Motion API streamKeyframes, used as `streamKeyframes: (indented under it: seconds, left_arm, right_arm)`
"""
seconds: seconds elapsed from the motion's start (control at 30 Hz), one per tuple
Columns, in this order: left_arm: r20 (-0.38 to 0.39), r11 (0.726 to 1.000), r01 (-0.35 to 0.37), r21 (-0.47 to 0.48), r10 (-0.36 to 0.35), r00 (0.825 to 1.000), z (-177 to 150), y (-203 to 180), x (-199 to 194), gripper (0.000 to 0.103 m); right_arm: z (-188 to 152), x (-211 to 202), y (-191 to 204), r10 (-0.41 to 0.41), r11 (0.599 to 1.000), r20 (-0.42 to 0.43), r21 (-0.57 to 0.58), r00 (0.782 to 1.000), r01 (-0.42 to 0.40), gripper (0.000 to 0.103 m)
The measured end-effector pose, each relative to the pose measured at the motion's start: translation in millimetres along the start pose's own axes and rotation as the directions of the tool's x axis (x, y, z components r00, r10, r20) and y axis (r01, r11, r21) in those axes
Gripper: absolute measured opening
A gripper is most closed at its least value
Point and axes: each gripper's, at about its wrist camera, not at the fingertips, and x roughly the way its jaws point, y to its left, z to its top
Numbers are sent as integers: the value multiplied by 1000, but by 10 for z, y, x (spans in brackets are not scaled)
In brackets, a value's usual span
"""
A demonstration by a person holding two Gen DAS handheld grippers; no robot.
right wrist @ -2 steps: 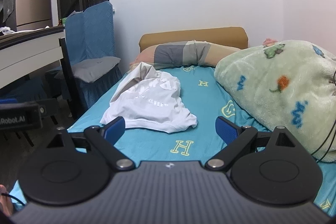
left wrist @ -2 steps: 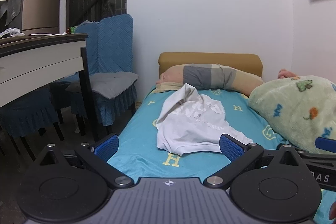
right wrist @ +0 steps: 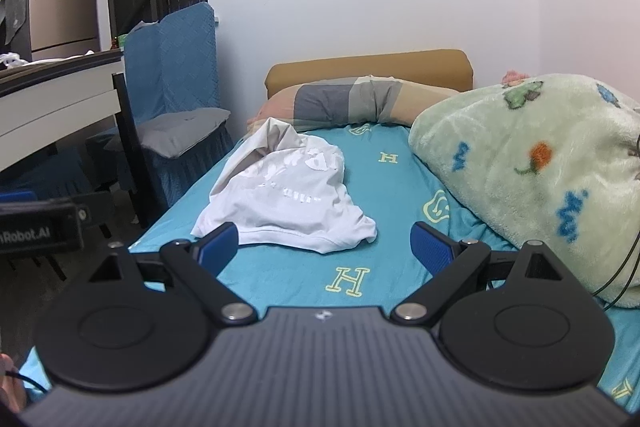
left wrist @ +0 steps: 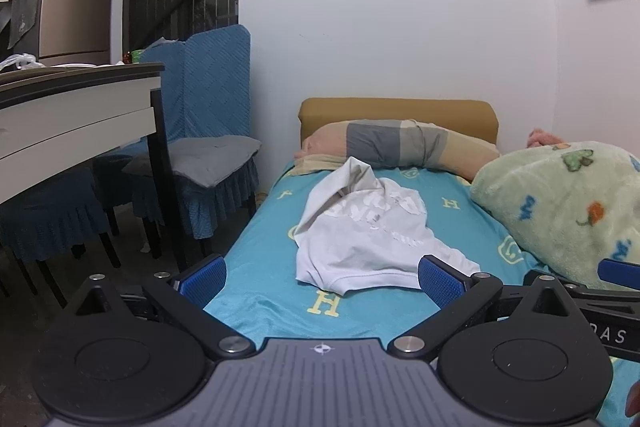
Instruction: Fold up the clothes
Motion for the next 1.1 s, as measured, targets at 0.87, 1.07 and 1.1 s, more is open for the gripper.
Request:
streamKeyframes:
  seconds: [0.87, 1.07, 1.1]
  left_arm:
    - [21, 1000, 3, 11, -3, 1000, 8, -18, -30, 103]
    - [30, 1000, -2, 15, 1, 1000, 16, -16, -30, 103]
    - [31, 1000, -2, 15, 1, 1000, 16, -14, -32, 103]
  right_arm:
    - [1, 41, -2, 6, 1000, -8, 6, 1000, -6, 94]
    - [-9, 45, 2, 3, 1000, -9, -1, 1000, -3, 94]
    - [-8, 43, 5, 2, 1000, -7, -4, 1000, -2, 94]
